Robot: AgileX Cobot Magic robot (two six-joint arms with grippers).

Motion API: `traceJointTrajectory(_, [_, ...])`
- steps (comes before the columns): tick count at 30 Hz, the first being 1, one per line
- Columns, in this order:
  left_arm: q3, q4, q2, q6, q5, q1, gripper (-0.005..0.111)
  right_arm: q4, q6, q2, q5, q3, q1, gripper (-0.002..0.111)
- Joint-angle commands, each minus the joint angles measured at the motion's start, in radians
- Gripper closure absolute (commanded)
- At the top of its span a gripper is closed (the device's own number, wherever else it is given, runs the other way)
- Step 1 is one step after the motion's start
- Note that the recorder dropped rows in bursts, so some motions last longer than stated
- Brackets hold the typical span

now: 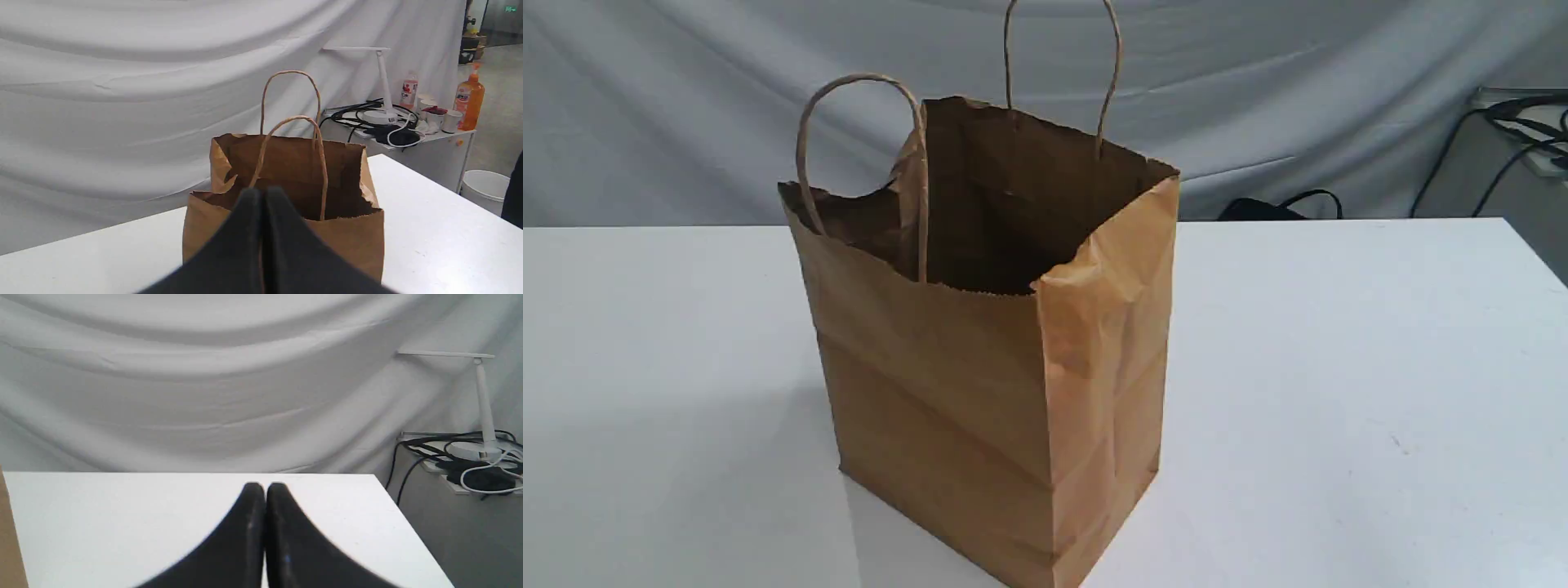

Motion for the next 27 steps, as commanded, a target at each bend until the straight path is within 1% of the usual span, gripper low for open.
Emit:
traceJointTrajectory(1, [0.006, -0.004, -0.006, -0.001, -0.001, 0.002, 0.107, -0.072, 0.036, -0.005, 0.023, 0.005, -0.006, 0.108])
traceJointTrajectory(5, [0.006, -0.004, -0.006, -0.001, -0.001, 0.002, 0.107, -0.060, 0.022, -0.005, 0.044, 0.005, -0.006, 0.108])
traceJointTrajectory(9, [0.006, -0.004, -0.006, -0.001, -0.001, 0.002, 0.107, 0.034, 0.026, -0.005, 0.046, 0.005, -0.006, 0.108])
traceJointTrajectory(27, [0.006, -0.004, -0.006, -0.001, -0.001, 0.002, 0.107, 0.041, 0.026, -0.005, 0.046, 0.005, -0.006, 0.108])
